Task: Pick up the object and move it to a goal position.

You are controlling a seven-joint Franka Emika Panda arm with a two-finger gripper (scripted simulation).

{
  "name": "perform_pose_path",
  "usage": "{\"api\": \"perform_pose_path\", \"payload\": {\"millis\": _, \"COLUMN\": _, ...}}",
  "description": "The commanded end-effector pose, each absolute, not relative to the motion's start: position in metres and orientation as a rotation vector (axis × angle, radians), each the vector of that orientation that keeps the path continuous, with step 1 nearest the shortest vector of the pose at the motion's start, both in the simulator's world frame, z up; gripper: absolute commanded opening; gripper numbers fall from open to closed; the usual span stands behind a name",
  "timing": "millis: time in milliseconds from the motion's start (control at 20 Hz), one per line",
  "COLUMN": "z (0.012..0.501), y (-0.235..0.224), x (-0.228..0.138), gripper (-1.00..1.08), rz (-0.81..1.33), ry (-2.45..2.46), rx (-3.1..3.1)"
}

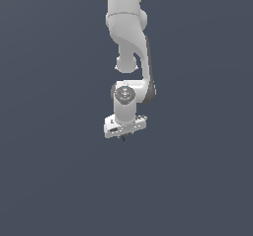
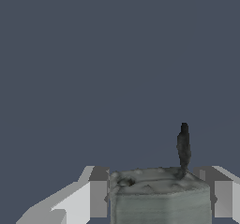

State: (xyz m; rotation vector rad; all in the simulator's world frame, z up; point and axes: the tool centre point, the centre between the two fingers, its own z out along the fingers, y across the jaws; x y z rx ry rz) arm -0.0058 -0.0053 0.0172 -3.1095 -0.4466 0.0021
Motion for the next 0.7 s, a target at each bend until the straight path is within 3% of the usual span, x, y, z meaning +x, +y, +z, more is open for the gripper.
{"api": "perform_pose_path", "payload": {"millis": 0, "z": 0.018, "y": 0.009, "x": -0.021, "gripper": -1.00, "rz": 0.001, "ry": -0.447, "rx": -3.109}}
{"api": "perform_pose_path", "payload": {"millis": 650, "z": 0.022, "y": 0.058, "x": -0.071, "gripper": -1.00, "rz": 0.000, "ry": -0.447, "rx": -3.110}}
